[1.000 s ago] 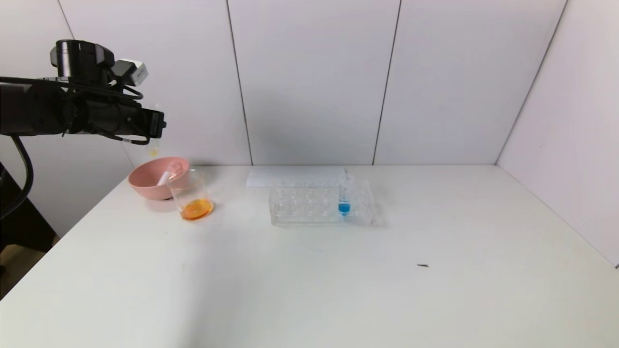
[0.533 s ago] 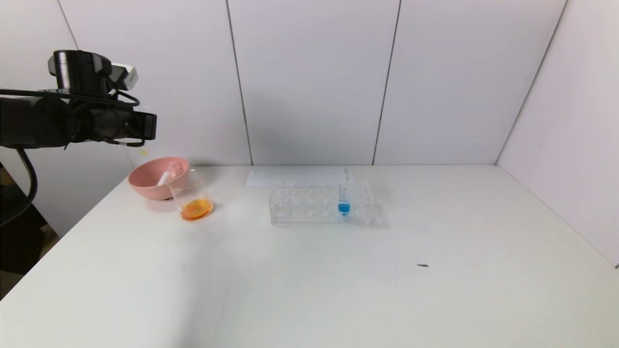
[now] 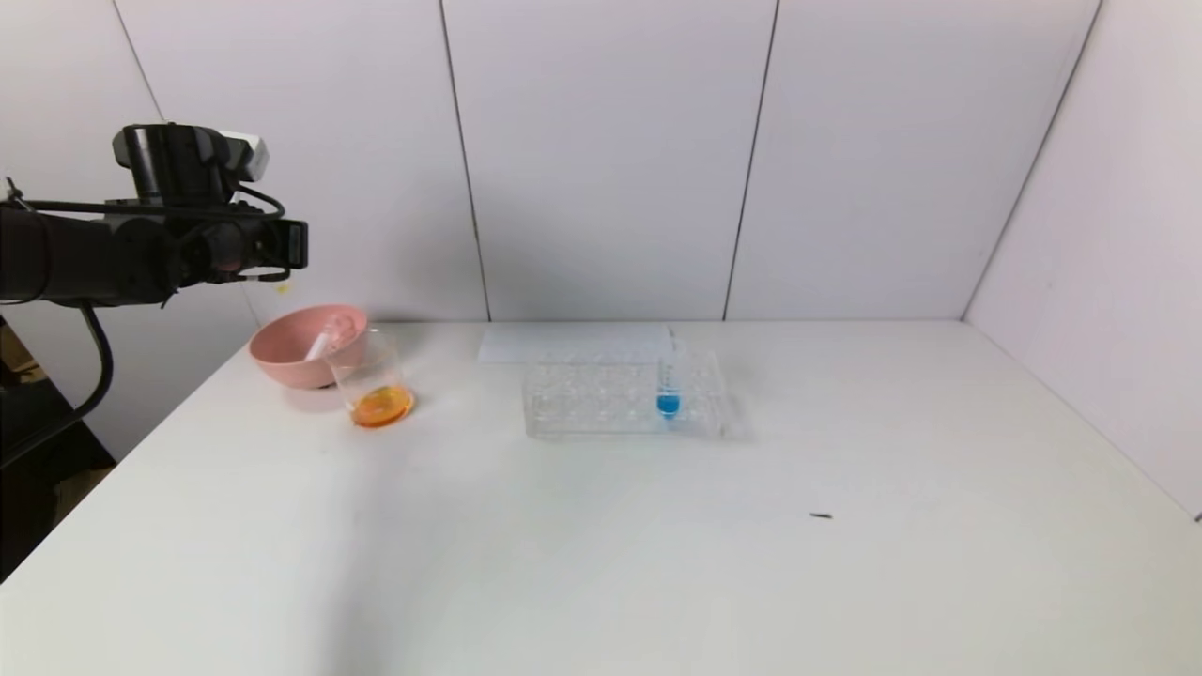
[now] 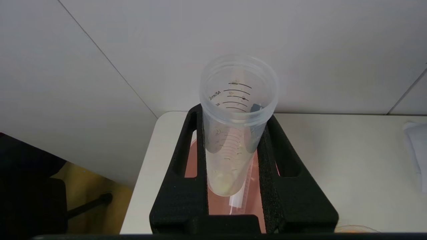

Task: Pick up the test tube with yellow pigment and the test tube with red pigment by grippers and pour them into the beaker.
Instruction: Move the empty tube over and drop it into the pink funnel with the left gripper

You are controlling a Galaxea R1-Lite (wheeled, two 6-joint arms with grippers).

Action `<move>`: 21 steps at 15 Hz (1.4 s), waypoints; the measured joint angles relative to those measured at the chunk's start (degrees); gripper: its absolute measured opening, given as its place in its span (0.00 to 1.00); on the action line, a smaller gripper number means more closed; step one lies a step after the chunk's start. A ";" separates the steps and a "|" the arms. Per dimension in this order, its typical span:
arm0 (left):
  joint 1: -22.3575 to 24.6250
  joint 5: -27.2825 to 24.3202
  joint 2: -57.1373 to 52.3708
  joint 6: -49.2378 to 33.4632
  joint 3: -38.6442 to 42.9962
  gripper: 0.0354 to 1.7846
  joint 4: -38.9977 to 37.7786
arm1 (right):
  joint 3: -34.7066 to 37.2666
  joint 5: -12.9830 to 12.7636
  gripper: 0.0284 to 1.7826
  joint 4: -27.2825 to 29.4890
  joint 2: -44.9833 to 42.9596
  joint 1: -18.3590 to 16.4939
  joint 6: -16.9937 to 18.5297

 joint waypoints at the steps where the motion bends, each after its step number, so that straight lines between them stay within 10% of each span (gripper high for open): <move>1: 0.20 -0.02 0.88 -0.46 -0.39 0.23 0.02 | 0.00 0.00 0.95 0.00 0.00 0.00 0.00; 21: 3.78 -2.62 17.18 -5.03 -9.48 0.23 1.22 | 0.02 0.00 0.95 0.00 0.00 0.00 -0.02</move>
